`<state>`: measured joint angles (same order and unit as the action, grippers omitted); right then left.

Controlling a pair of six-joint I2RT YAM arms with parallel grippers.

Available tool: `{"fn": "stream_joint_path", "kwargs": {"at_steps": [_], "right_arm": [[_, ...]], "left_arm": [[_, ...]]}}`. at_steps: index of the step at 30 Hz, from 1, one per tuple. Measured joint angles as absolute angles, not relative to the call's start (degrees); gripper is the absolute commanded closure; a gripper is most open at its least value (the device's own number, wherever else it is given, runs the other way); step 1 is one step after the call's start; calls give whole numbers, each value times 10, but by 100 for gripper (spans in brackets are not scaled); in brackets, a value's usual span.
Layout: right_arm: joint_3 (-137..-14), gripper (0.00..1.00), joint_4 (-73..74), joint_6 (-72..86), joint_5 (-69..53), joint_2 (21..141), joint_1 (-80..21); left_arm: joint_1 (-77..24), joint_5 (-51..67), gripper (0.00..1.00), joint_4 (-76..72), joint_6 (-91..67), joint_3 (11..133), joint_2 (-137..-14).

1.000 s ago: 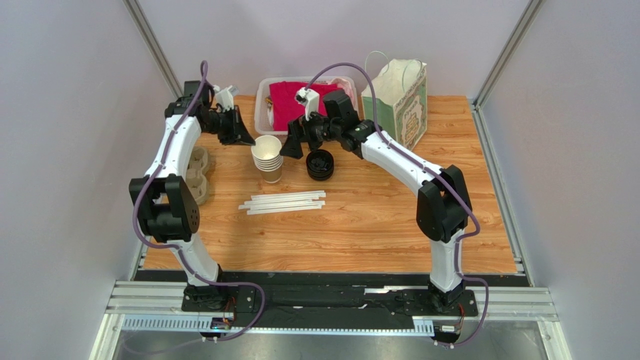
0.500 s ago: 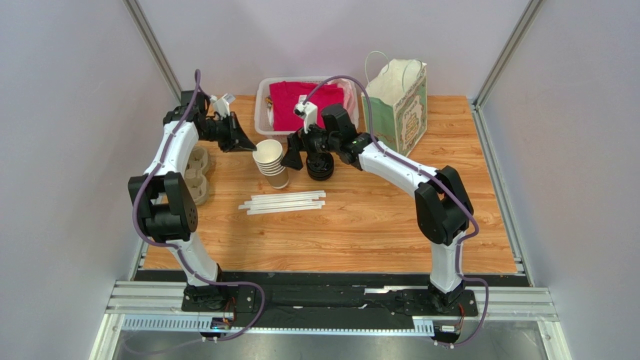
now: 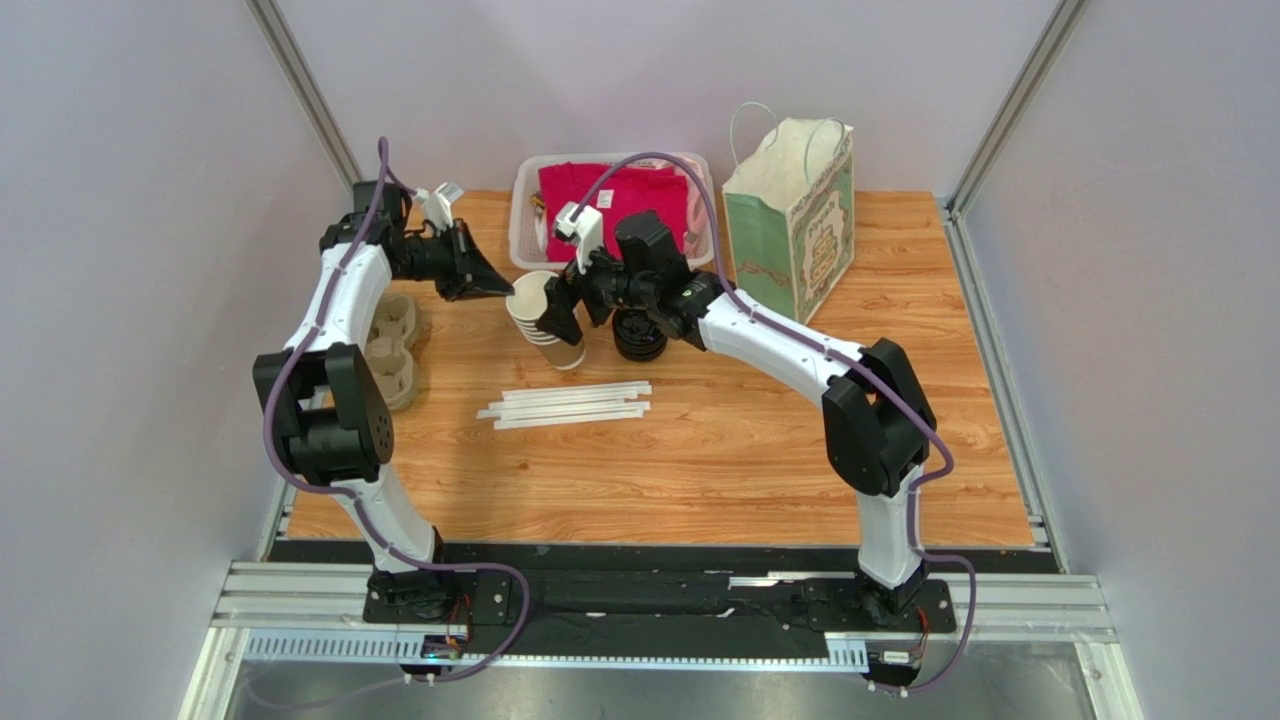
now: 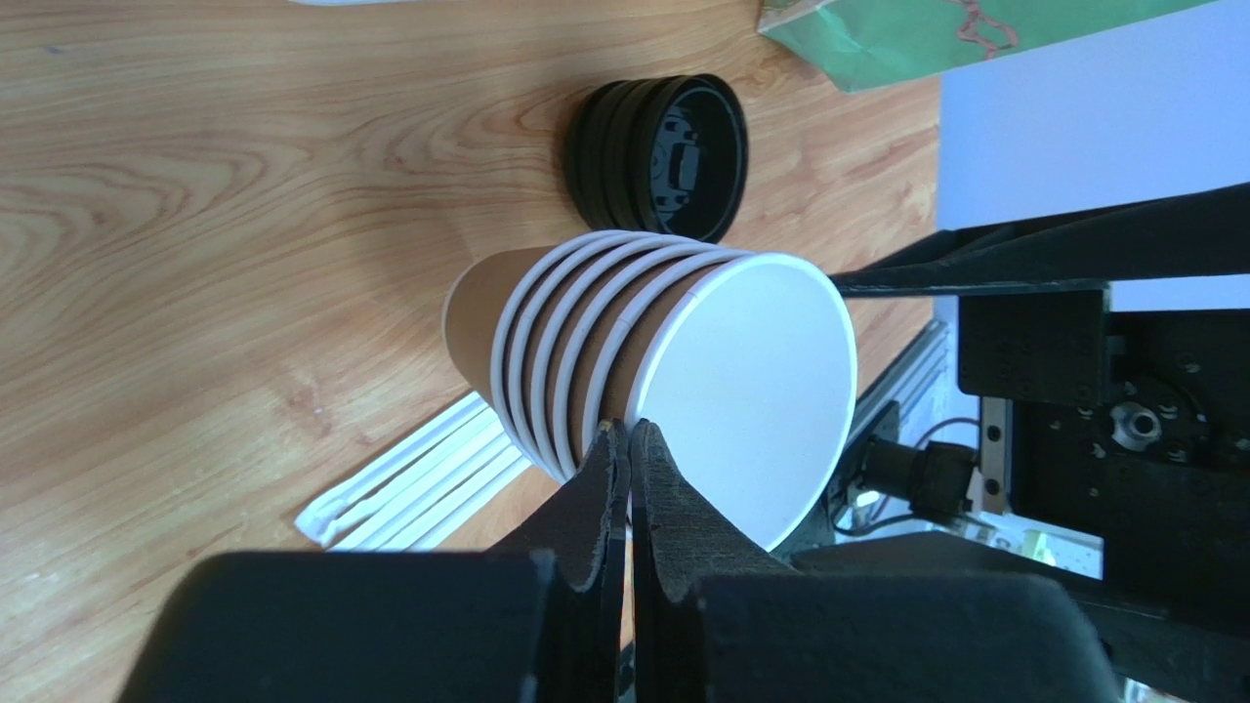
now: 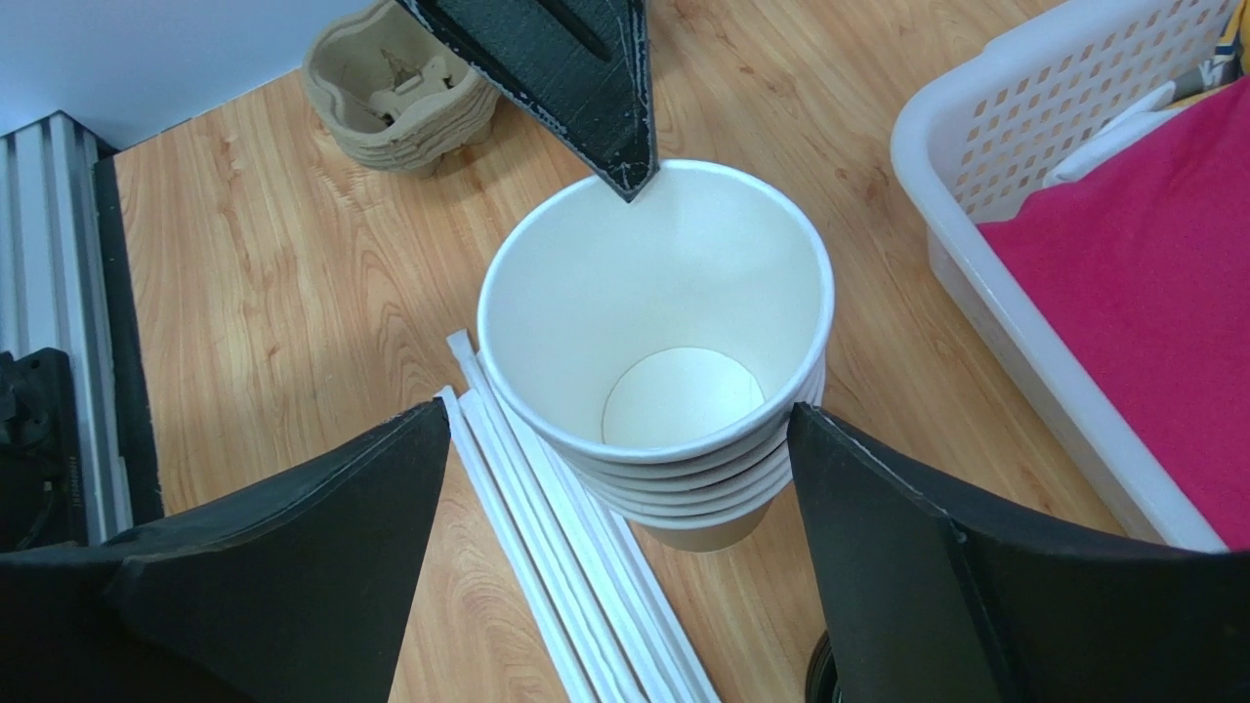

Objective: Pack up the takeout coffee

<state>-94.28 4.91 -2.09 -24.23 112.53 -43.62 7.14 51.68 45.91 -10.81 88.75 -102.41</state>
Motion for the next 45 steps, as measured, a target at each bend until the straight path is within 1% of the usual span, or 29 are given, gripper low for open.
{"fn": "stream_joint_path", "kwargs": {"at_steps": [9, 20, 33, 39, 43, 45], "right_arm": [[-943, 8, 39, -37, -216, 1139, -442], [-949, 6, 41, -48, -204, 1152, -446], [-965, 5, 86, -44, -219, 1121, -424], [-980, 3, 145, -11, -253, 1077, -385], [-980, 1, 202, 15, -291, 998, -329], [-977, 1, 225, 23, -310, 946, -288]], "left_arm": [[80, 567, 100, 439, -131, 878, -1024], [93, 582, 100, 439, -135, 878, -1024], [97, 611, 100, 456, -134, 934, -1006], [97, 613, 100, 466, -120, 936, -964], [76, 594, 100, 517, -55, 949, -912], [39, 569, 100, 547, -6, 950, -880]]}}
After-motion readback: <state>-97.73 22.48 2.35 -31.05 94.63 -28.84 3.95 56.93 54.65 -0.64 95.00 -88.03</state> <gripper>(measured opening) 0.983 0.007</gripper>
